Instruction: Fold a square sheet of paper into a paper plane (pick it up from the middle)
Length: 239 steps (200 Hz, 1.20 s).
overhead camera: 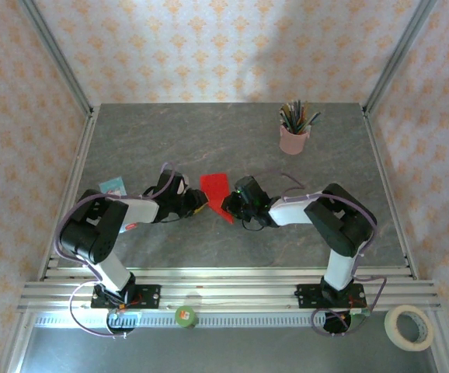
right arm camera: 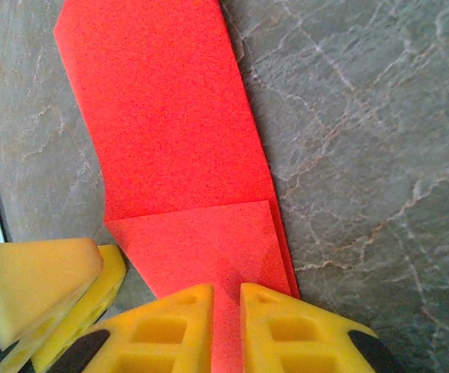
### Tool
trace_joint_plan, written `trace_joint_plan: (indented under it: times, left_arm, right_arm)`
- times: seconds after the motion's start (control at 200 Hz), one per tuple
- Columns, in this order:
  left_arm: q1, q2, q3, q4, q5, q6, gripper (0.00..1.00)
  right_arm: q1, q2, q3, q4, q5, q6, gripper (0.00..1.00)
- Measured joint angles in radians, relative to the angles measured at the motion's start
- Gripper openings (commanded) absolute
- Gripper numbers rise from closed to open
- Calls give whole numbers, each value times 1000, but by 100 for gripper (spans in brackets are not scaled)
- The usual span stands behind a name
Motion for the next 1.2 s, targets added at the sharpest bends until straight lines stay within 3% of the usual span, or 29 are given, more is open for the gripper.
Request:
trace_joint_plan:
  times: [0.335,0.781,1.196]
  left_arm:
    - [7,13,2,39,33,-19,24]
    - [50,42,26,105,131,-19,31]
    - [61,93,48,106,149,-15,32]
  right_arm:
    - [-1,3,0,4,-3,0,15]
    - [-2,6,0,8,-4,0,15]
    - [-3,7,0,8,-7,0,15]
